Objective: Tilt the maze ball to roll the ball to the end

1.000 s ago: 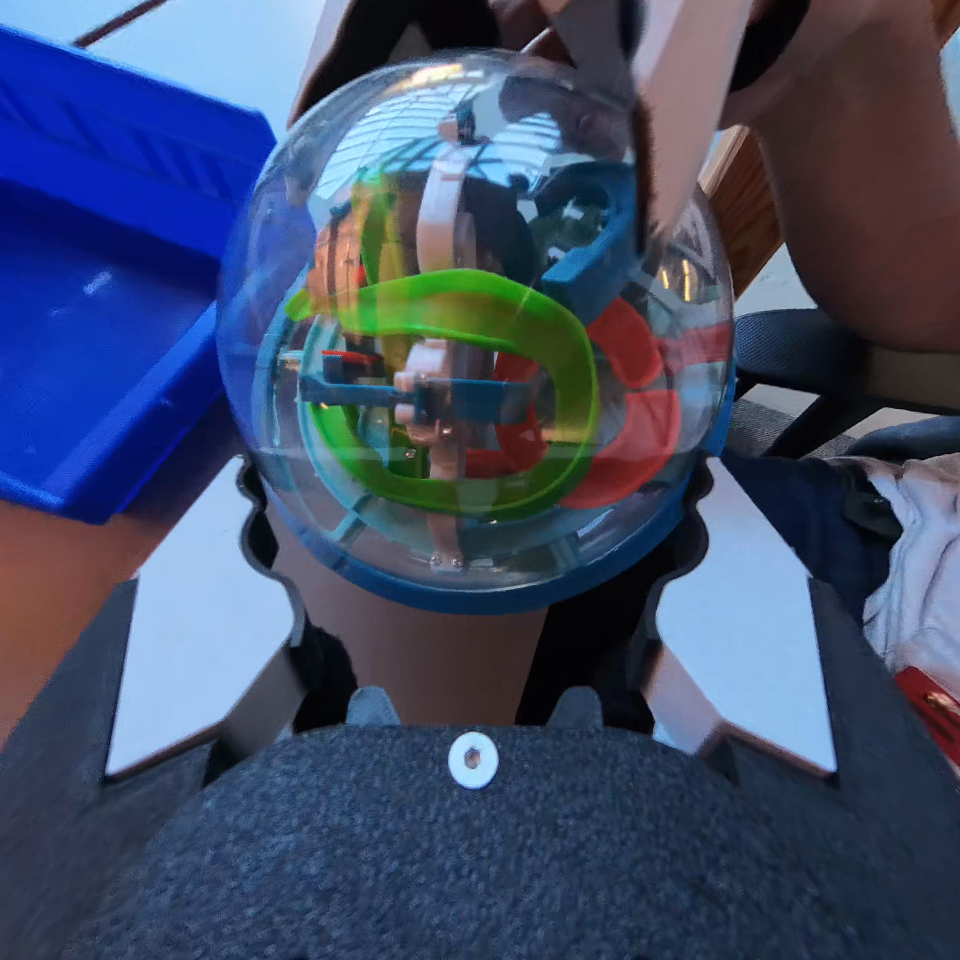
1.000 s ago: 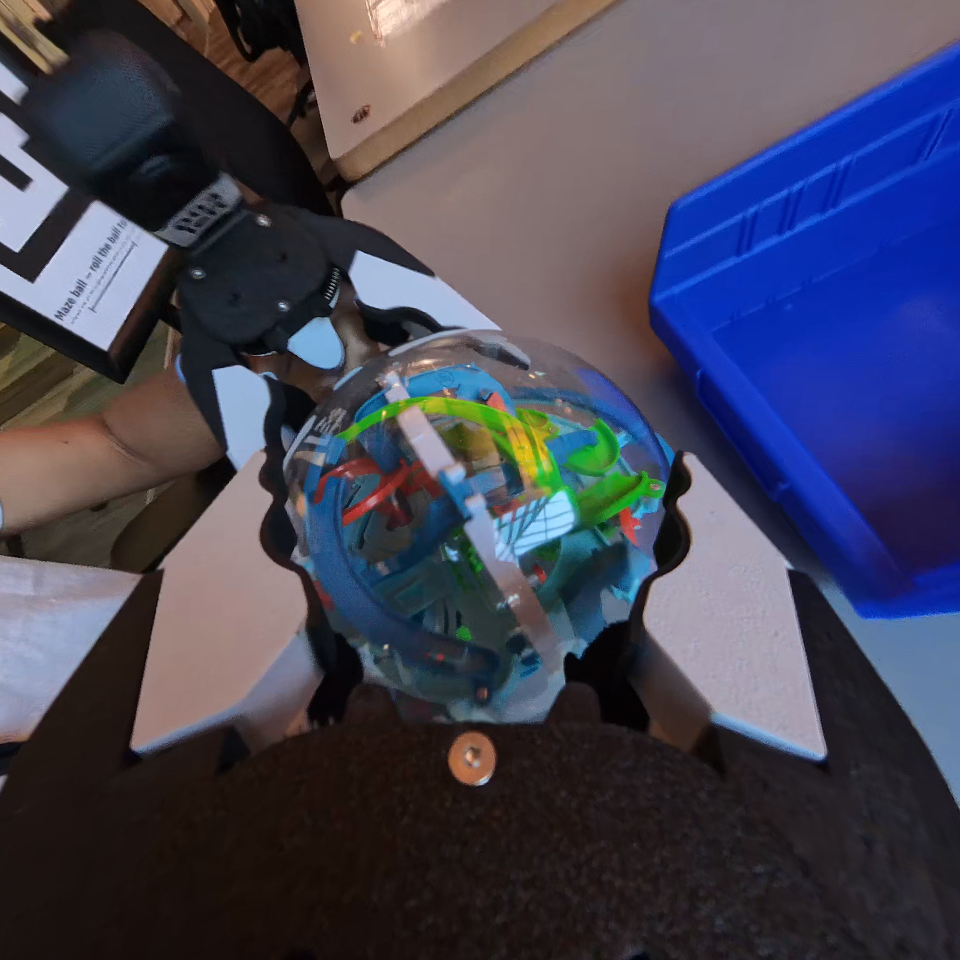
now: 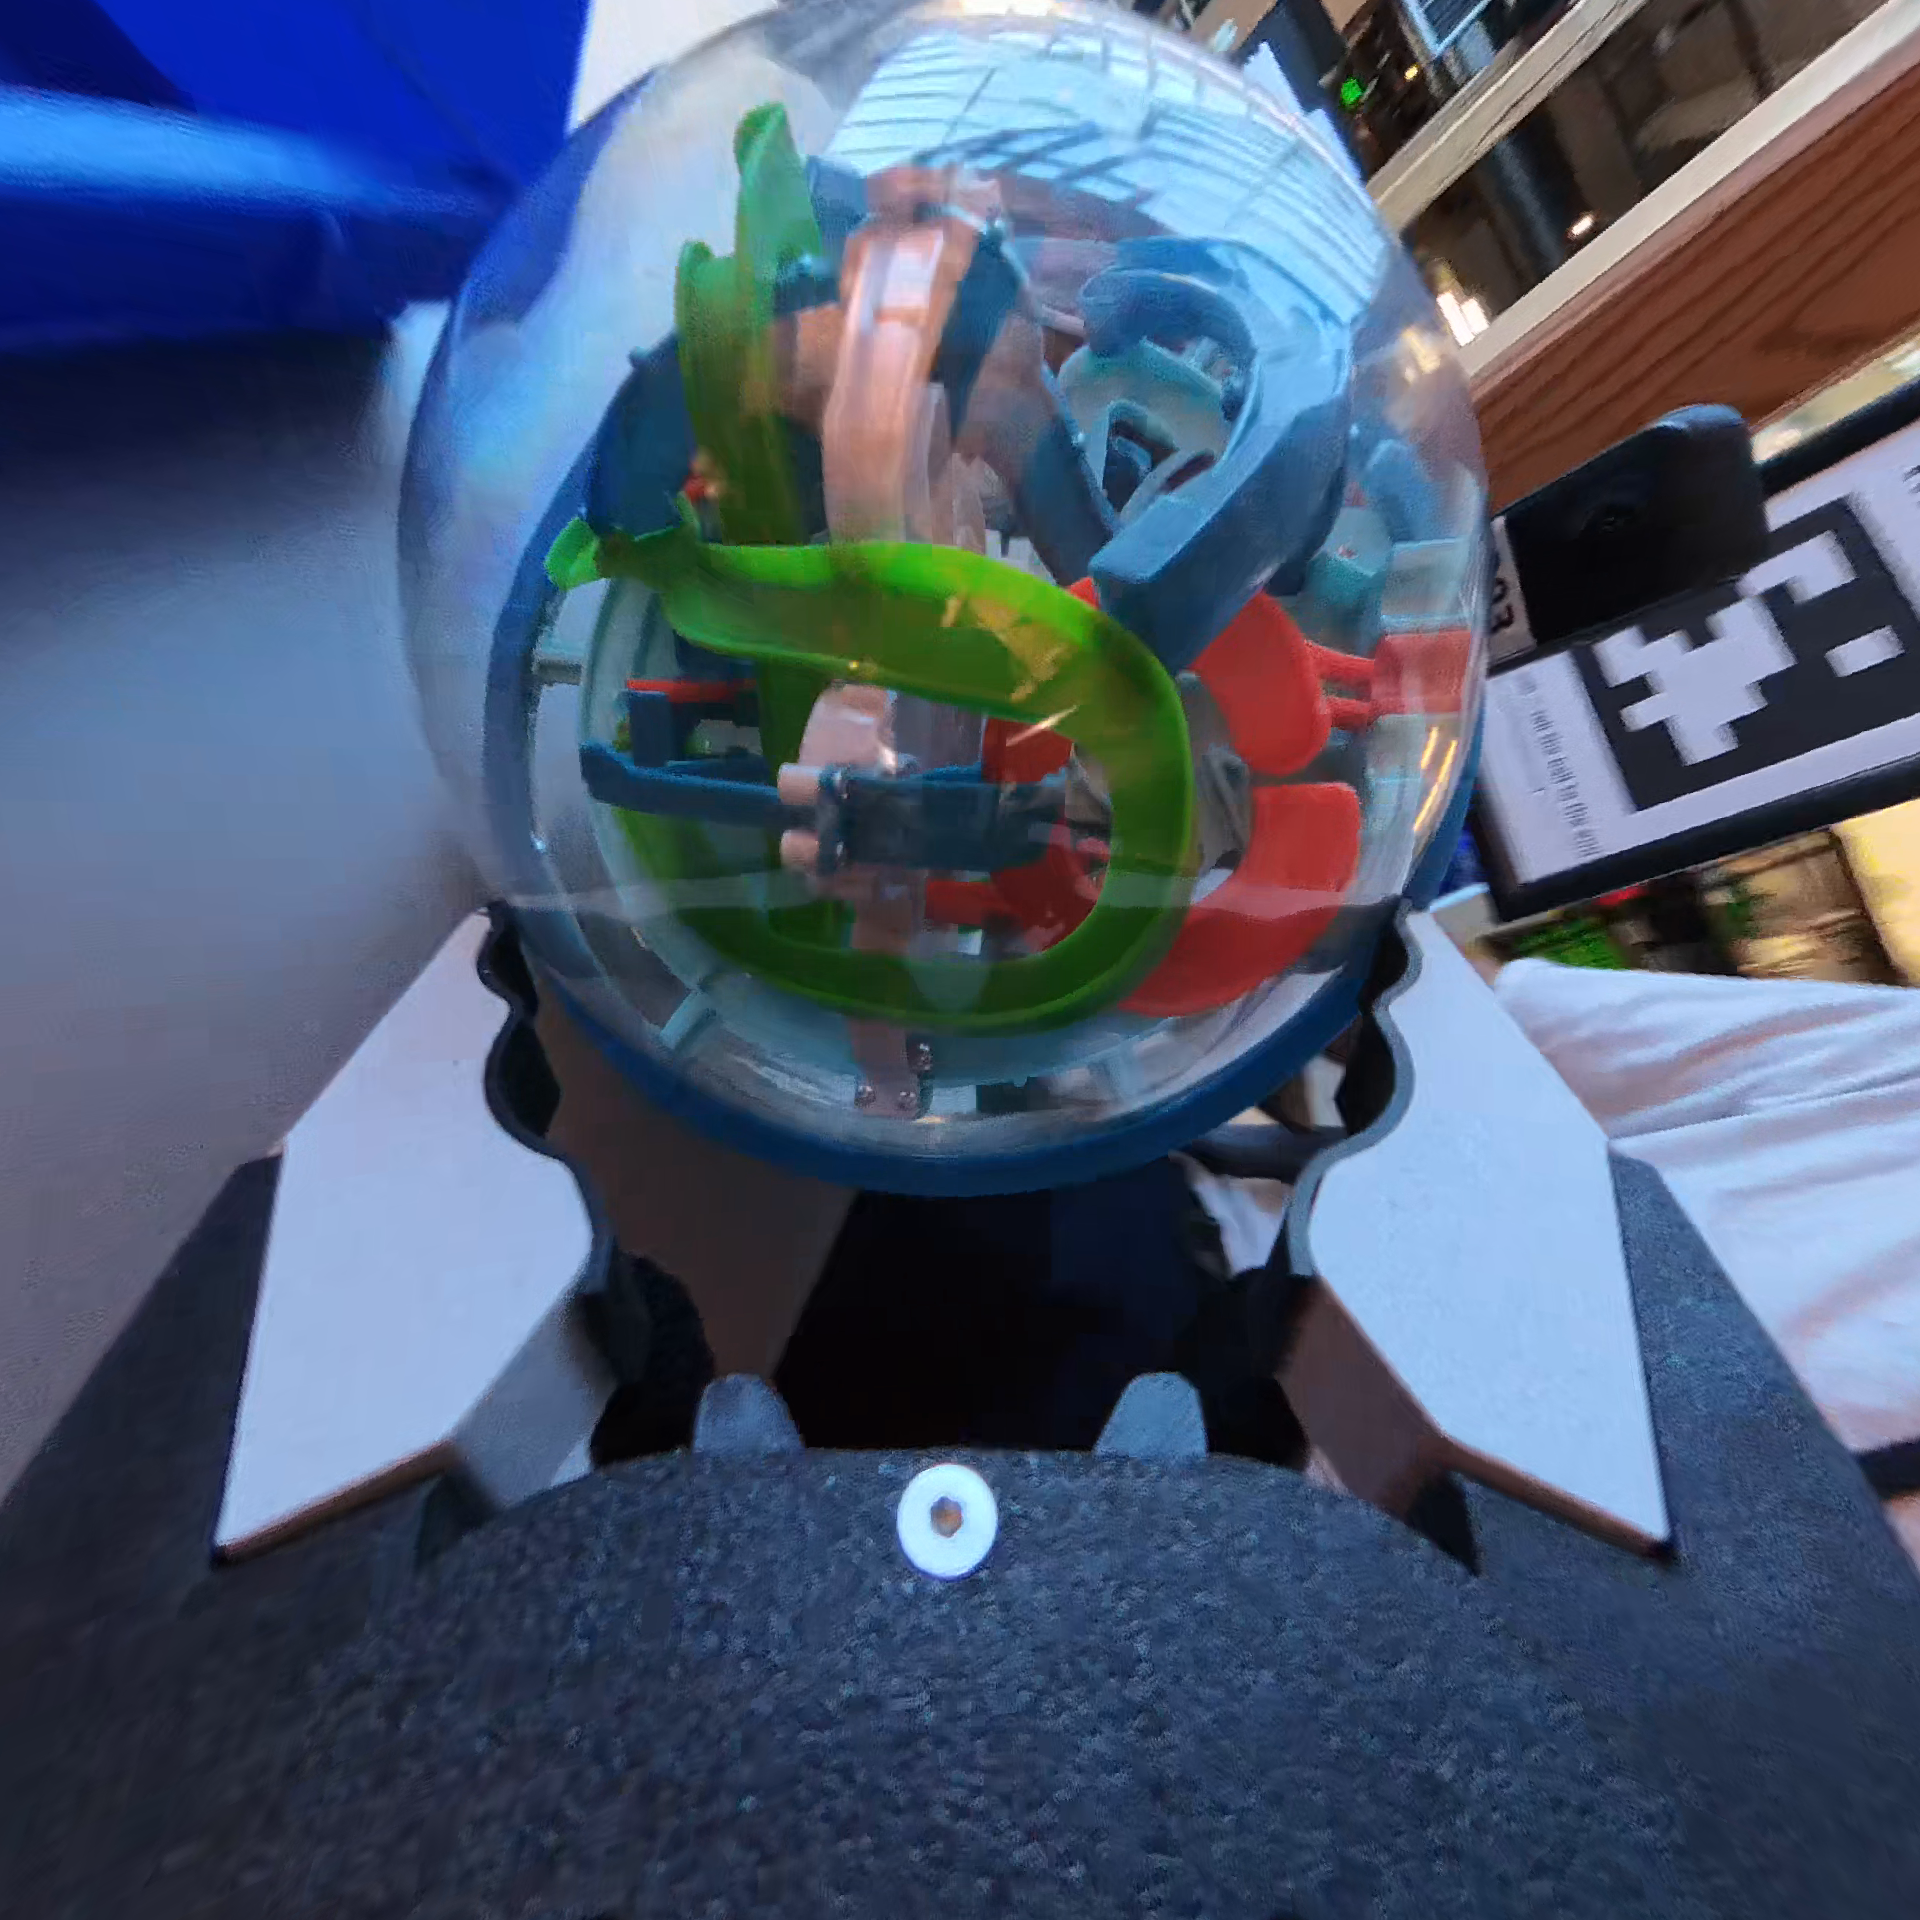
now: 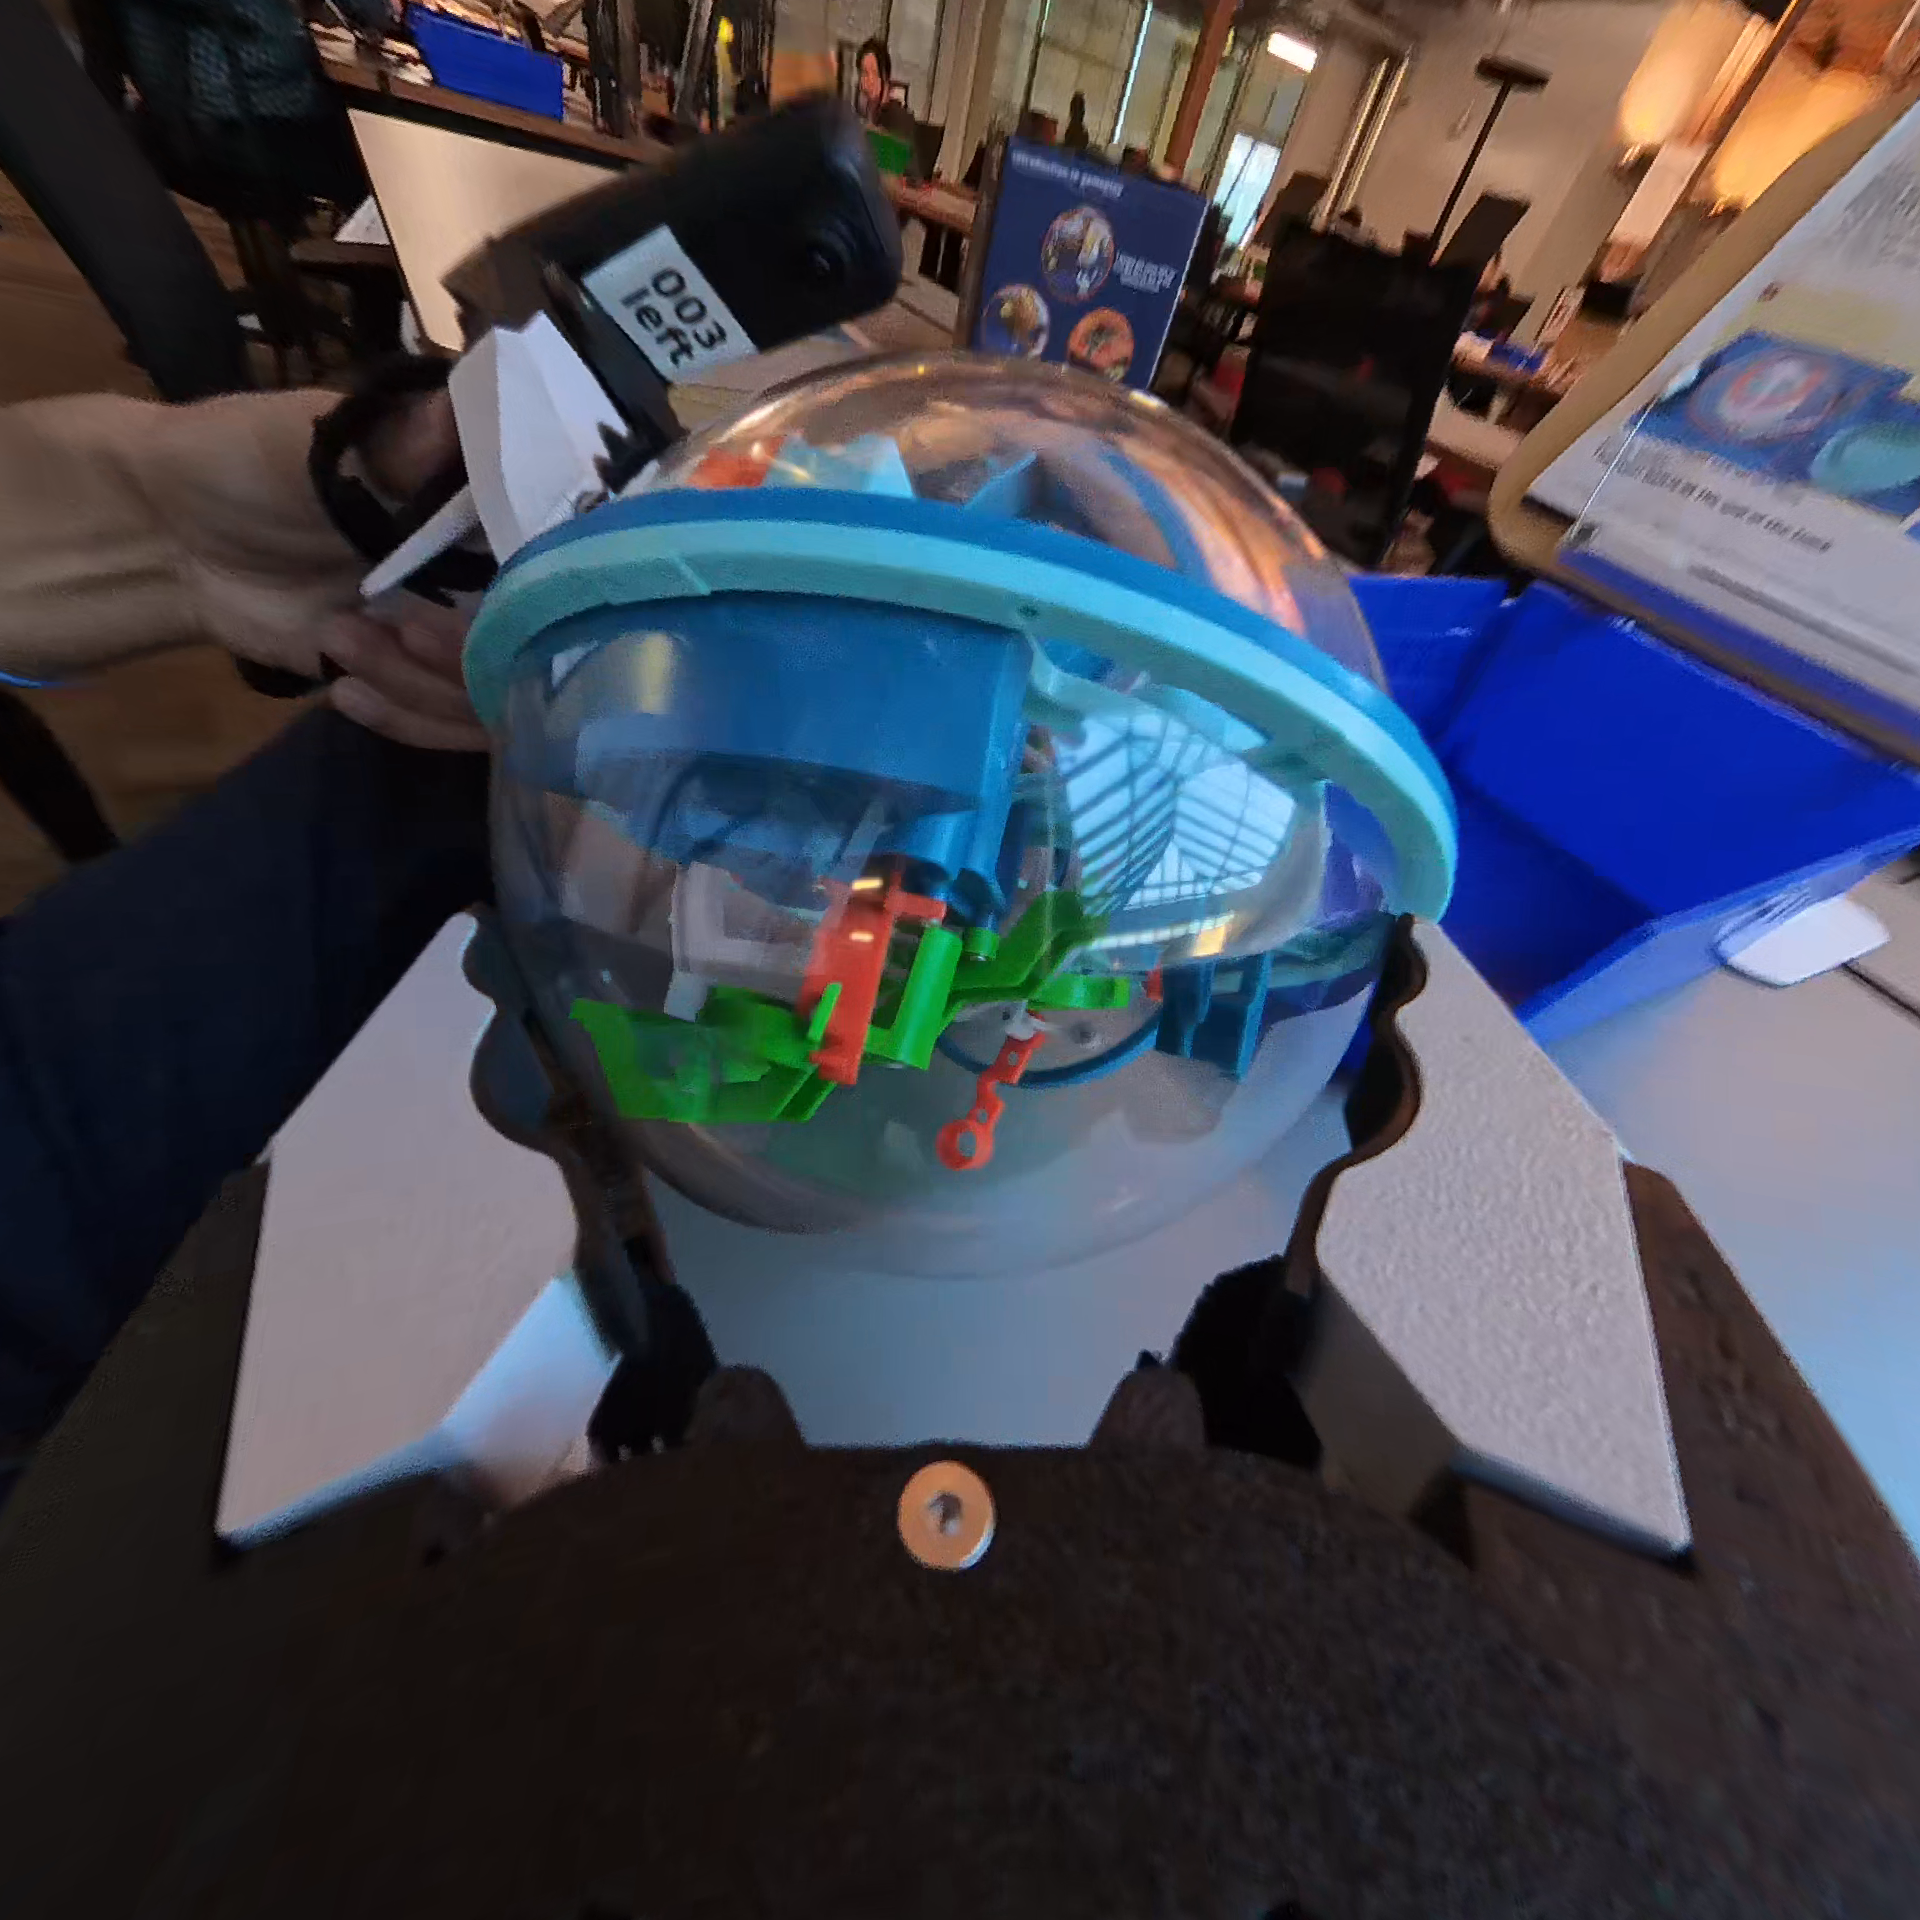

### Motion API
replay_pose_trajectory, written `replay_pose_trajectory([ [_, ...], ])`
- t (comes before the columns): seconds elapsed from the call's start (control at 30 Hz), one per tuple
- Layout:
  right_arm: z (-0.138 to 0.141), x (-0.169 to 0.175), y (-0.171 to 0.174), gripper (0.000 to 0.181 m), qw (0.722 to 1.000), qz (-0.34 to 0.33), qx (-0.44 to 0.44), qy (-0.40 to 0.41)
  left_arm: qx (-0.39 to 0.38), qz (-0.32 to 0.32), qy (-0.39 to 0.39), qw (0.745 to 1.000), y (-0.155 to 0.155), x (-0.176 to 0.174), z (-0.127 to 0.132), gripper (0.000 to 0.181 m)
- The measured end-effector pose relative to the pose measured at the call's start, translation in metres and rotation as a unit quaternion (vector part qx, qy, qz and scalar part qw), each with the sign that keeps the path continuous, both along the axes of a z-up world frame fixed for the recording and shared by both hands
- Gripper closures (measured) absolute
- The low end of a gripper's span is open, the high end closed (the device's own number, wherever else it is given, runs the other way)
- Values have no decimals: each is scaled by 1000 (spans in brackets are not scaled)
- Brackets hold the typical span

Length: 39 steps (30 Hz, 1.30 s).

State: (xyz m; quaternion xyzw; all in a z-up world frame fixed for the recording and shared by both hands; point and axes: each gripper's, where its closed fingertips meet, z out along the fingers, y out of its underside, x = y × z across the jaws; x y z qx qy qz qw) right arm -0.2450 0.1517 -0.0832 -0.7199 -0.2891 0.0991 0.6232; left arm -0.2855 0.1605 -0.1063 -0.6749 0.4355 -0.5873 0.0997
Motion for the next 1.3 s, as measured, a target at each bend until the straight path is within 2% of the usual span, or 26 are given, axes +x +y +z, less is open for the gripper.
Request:
replay_pose_trajectory([
  [0.13, 6, 6, -14, 27, 995, -11, -94, 28, -80, -35, 3, 996, -23, 2, 5, 24],
  [0.2, 9, 12, -16, 26, 990, -15, -127, 63, -61, -56, 13, 996, -32, 2, 0, 26],
  [0.27, 16, 20, -15, 26, 979, -12, -145, 141, -34, -80, 27, 996, -42, 0, -5, 37],
  [0.33, 21, 30, -14, 27, 968, -3, -145, 206, -27, -96, 25, 995, -50, 1, -4, 39],
  [0.4, 20, 38, -14, 27, 958, 2, -161, 237, -7, -104, 24, 994, -56, 2, -4, 43],
  [0.47, 20, 43, -15, 27, 950, 5, -181, 254, 7, -112, 27, 993, -62, 2, -3, 38],
  [0.67, 23, 49, -15, 27, 939, 19, -206, 274, 39, -138, 48, 989, -82, 3, -12, 38],
  [0.9, 24, 53, -9, 27, 933, 32, -212, 290, 0, -138, 23, 990, -79, 4, -8, 48],
  [1.1, 25, 51, 2, 27, 927, 34, -232, 292, 15, -146, 30, 989, -76, 1, -14, 57],
  [1.3, 27, 43, 15, 27, 927, 40, -237, 287, 18, -156, 44, 987, -77, -3, -19, 57],
])
